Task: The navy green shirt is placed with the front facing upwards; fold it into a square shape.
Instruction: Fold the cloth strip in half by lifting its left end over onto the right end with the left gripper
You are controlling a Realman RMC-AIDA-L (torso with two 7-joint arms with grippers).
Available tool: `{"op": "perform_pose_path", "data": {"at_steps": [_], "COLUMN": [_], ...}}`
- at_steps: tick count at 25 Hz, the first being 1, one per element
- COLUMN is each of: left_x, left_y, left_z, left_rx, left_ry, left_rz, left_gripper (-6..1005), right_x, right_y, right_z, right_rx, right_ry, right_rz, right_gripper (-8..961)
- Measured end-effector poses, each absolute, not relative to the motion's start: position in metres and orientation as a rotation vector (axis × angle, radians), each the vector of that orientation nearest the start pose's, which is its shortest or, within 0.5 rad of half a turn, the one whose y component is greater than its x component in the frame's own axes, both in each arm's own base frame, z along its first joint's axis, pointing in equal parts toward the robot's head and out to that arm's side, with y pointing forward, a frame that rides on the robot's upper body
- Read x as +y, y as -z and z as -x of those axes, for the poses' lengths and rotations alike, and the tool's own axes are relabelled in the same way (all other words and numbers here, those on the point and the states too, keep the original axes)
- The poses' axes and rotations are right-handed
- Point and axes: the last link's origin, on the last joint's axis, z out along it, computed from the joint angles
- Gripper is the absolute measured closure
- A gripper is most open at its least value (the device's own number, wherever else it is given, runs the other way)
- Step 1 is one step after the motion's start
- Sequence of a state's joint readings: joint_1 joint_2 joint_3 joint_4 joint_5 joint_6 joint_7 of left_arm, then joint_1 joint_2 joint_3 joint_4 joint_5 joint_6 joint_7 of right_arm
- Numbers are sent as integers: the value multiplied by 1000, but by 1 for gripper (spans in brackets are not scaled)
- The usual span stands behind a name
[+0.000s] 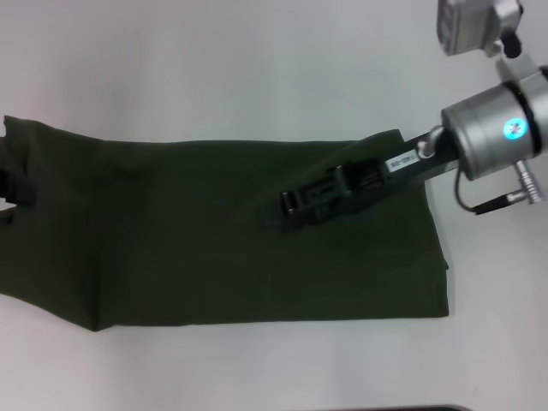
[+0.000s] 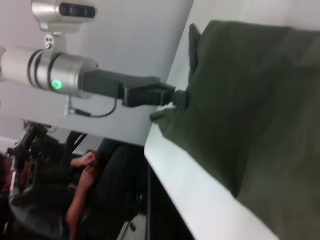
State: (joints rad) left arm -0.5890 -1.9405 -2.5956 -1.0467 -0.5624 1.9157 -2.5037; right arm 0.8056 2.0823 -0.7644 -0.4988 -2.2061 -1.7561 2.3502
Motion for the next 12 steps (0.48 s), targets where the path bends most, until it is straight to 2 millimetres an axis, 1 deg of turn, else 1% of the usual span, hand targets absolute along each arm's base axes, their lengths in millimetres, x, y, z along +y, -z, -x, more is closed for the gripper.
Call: {"op": "perform_pose_path", "data": {"at_steps": [6, 9, 12], "left_x": [319, 319, 319], "left_y": [-111, -110, -110], "left_z": [289, 288, 287], "left_rx": [-1879, -1877, -1877], "left_ry": [26, 27, 27], "left_rz": [2282, 2287, 2288], "left_gripper": [982, 983, 983], "right_x": [330, 329, 328], "right_y": [62, 74, 85], "right_z": [-198, -200, -195], "right_rx": [1998, 2020, 2023], "right_ry": [-411, -378, -342], "right_rz": [2755, 2725, 2731], "right_gripper": [258, 341, 425]}}
